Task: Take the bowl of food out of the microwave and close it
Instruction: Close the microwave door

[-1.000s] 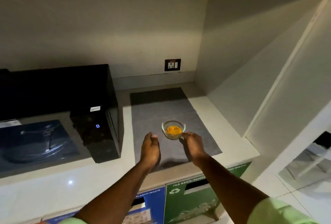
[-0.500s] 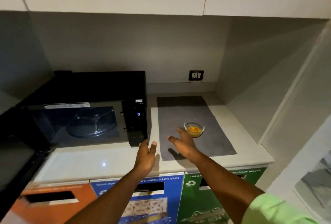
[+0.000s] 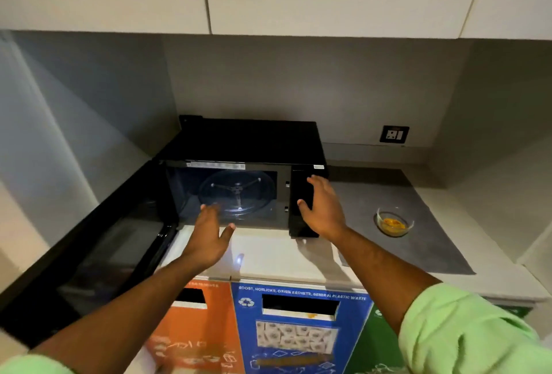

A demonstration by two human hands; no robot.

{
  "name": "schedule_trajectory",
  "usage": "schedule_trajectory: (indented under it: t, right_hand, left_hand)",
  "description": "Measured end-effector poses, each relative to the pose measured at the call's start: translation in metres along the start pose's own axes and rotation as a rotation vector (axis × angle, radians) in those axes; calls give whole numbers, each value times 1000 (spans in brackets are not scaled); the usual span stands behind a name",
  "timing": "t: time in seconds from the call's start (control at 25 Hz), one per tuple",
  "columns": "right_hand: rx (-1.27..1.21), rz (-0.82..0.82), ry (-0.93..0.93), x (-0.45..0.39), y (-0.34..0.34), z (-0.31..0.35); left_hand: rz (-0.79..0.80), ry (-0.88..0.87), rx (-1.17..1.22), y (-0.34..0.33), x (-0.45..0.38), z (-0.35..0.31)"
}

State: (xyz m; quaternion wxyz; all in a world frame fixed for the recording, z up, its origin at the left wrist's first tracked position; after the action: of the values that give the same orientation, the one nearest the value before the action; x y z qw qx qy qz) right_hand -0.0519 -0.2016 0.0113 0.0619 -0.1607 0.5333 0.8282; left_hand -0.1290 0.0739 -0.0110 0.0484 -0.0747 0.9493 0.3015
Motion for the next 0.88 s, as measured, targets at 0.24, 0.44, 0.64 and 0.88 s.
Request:
schedule_trajectory:
  t: [0.24, 0.44, 0.64, 0.88]
  right_hand:
    - [385, -123, 59, -33, 0, 37]
    - [464, -128, 59, -49, -16, 37]
    - [452, -120, 63, -47, -22, 41]
    - [438, -63, 86, -44, -26, 36]
  left_hand:
    - [-117, -140, -433, 122, -10, 31]
    - [-257, 55, -581, 168, 9, 40]
    - [-371, 387, -413, 196, 31, 40]
    - [-385, 648, 199, 230, 24, 49]
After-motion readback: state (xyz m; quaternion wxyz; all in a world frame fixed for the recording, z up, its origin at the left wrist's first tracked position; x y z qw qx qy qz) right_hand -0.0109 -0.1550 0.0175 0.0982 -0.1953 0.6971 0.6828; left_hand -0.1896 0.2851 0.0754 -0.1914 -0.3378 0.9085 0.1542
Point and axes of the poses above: each hand's wrist, its own x-axis away from the middle knuckle, its own y-axis out of the back of the hand, z = x × y, the point moved 3 cm from there along -x, towards the middle knuckle, and after that the axes turned 14 degrees about x, right-handed, at the moved point
